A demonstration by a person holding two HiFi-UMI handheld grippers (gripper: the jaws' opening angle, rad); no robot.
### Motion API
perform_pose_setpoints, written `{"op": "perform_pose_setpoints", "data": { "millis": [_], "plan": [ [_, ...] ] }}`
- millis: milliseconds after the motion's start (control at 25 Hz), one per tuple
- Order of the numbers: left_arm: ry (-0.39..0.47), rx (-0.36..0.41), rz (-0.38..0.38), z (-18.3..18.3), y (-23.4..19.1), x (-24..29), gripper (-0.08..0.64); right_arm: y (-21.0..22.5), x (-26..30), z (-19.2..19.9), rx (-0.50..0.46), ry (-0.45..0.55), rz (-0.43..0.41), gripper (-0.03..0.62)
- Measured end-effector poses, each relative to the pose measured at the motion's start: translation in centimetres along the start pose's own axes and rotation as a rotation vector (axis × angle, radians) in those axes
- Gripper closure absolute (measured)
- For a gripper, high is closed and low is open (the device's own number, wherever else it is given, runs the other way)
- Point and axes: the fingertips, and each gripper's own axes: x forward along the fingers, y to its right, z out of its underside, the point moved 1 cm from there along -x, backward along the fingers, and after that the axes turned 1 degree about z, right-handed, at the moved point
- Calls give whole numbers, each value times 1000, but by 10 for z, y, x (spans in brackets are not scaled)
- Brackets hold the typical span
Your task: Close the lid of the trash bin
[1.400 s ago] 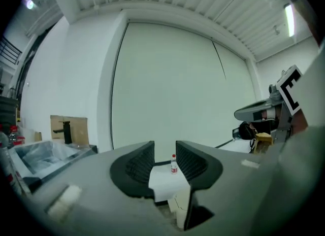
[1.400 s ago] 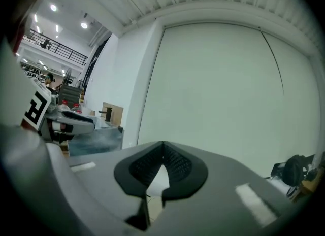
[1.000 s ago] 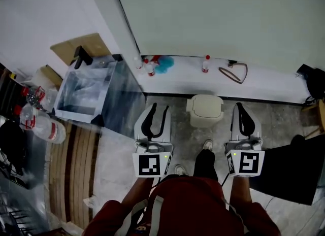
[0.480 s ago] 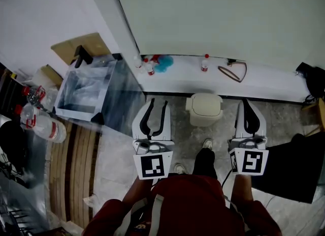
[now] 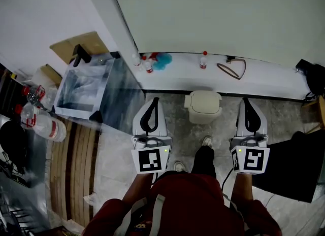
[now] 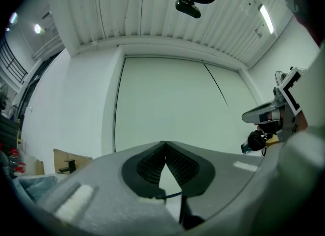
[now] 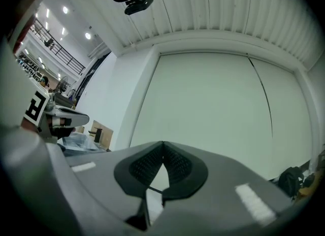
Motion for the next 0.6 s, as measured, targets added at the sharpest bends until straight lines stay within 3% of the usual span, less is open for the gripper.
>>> {"op": "perform_pose_setpoints", "data": {
  "millis": [600],
  "plan": [
    [6, 3, 5, -6, 6, 0, 555, 3, -9, -1, 6, 14, 5, 592]
  ]
}}
